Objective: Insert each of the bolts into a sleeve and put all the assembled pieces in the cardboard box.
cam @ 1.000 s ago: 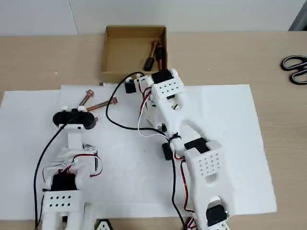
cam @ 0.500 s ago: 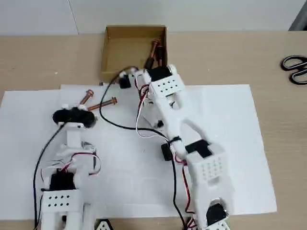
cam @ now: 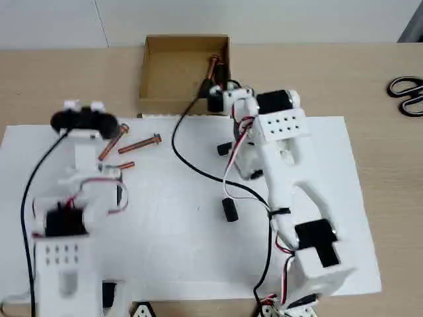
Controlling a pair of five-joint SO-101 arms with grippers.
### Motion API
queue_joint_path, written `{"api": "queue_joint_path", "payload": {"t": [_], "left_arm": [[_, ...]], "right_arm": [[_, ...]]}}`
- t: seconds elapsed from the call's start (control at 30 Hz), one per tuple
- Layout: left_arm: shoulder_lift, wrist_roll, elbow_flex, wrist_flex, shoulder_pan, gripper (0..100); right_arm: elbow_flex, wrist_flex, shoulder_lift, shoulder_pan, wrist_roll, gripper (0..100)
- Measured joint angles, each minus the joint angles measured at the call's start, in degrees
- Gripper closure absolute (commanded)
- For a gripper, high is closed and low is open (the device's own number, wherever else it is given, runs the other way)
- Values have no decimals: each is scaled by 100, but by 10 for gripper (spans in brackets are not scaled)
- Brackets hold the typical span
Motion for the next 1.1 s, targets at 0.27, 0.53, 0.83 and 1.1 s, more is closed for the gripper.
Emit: {"api": "queue_joint_path", "payload": {"t": [0.27, 0.53, 0.83, 1.1], "left_arm": [[2892, -466, -2716, 897, 0, 961], [4941, -1240, -4844, 1626, 229, 962], [6857, -2831, -6426, 2163, 484, 957], [8123, -3815, -7965, 2558, 501, 920]], "right_arm": [[1424, -88, -1266, 431, -18, 991], [3086, -668, -2400, 941, -18, 994], [3701, -949, -3147, 1495, 255, 995], [3736, -949, -3182, 2242, 334, 995]]}}
